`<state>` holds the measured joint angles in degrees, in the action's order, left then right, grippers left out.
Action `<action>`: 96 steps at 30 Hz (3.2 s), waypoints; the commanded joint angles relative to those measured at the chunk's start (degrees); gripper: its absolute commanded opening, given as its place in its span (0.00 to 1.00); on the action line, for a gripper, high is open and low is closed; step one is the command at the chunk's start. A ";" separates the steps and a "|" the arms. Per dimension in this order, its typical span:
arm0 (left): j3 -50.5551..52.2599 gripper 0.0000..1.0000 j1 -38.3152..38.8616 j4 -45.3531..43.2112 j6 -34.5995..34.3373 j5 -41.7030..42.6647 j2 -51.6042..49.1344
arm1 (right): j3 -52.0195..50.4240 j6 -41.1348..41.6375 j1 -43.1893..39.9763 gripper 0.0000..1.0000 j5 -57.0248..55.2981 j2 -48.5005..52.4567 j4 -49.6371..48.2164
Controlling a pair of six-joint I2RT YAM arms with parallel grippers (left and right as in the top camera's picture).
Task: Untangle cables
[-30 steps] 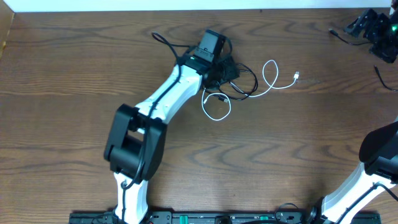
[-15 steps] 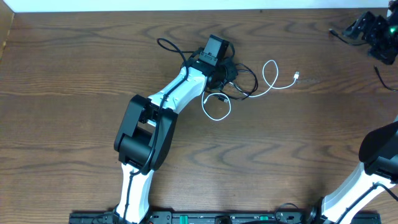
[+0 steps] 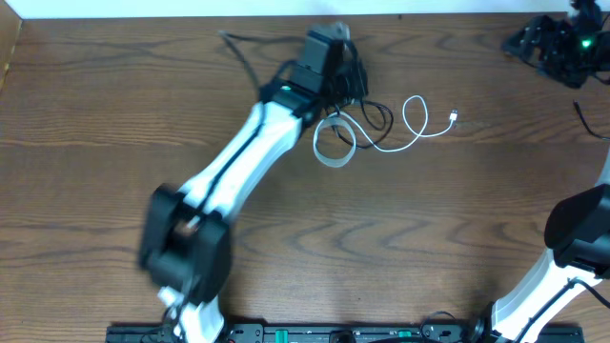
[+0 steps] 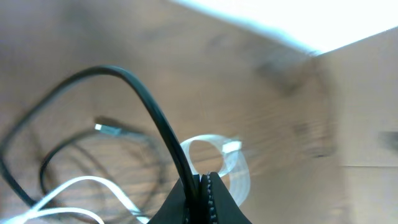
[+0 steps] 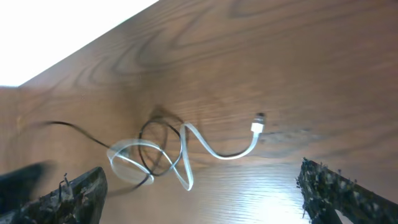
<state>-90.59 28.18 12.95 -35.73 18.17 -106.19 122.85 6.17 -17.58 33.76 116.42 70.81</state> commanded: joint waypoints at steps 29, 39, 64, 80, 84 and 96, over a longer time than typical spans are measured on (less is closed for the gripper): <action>-1.55 0.07 -7.52 -18.36 -11.39 0.81 32.06 | 0.11 -20.11 12.85 0.92 22.36 0.15 3.21; -1.62 0.08 -14.27 -30.21 -11.37 -5.53 35.30 | 0.11 -31.58 19.63 0.93 25.73 0.15 3.52; -1.64 0.07 -20.13 -23.56 -11.80 -15.85 36.98 | -0.85 3.37 37.22 0.64 -10.16 10.10 5.57; -1.64 0.07 -20.13 -18.80 -11.76 -15.67 36.98 | -10.82 31.08 47.98 0.38 -22.51 18.71 -5.16; -1.64 0.07 -20.15 -18.73 -11.47 -15.67 36.98 | -10.54 29.33 46.49 0.01 -22.69 18.14 -5.40; -1.64 0.07 -22.38 -18.71 -8.26 -15.89 36.98 | -9.64 20.50 27.85 0.01 -38.56 8.24 -2.16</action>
<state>-91.64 7.29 -5.52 -45.34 2.63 -69.45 111.72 29.43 16.16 6.11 129.82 67.48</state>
